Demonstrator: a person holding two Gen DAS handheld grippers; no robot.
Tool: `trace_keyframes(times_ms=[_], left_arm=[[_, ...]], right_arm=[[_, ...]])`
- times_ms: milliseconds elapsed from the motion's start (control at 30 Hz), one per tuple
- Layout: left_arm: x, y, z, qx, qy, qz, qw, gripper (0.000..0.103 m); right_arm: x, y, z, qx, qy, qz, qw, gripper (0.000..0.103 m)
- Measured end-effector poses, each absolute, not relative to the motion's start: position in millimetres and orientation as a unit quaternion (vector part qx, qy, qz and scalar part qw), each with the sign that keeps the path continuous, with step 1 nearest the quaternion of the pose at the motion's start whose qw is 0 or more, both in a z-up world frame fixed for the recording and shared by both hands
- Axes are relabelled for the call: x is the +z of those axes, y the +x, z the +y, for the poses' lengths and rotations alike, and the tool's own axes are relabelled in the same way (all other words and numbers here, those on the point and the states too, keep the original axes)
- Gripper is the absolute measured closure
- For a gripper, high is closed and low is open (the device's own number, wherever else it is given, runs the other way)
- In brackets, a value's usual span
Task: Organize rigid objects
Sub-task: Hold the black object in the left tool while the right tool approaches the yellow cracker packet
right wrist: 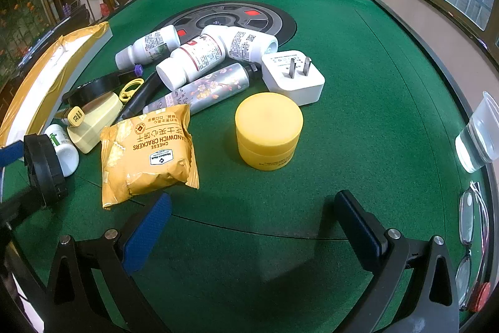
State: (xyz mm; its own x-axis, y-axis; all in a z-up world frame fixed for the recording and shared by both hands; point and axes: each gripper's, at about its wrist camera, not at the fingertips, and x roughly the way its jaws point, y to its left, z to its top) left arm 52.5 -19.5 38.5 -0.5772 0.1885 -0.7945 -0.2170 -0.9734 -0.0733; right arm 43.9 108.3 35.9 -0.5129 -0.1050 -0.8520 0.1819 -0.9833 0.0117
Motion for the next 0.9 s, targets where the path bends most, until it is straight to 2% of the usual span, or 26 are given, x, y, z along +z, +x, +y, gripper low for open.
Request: trace_keyframes(times_ms=[200,233,267,300,633,800,900], left_arm=[[27,47,10,0.889,-0.443,0.07,0.097,0.001],[26,46,11,0.89,-0.441,0.073,0.09,0.006],[23,46,10,0.888,-0.445,0.074,0.084,0.026],[21,45,7,0.887,-0.449,0.075,0.073,0.036],[29,78,-36,0.89,-0.445,0.003,0.1,0.035],[28,82,-52,0.891,-0.445,-0.007,0.085,0.035],[25,81,-56,0.893,-0.442,-0.015,0.086,0.035]], right_arm=[[36,44,108,-0.869,0.487,0.04,0.083,0.001],[36,44,108,-0.869,0.486,0.04,0.083,0.001],[36,44,108,-0.869,0.486,0.039,0.083,0.001],[36,44,109,-0.869,0.486,0.038,0.084,0.001],[42,47,115,-0.872,0.479,0.021,0.104,0.002],[78,76,127,-0.911,0.396,0.027,0.108,0.002],[97,92,122,-0.917,0.361,0.029,0.164,0.002]])
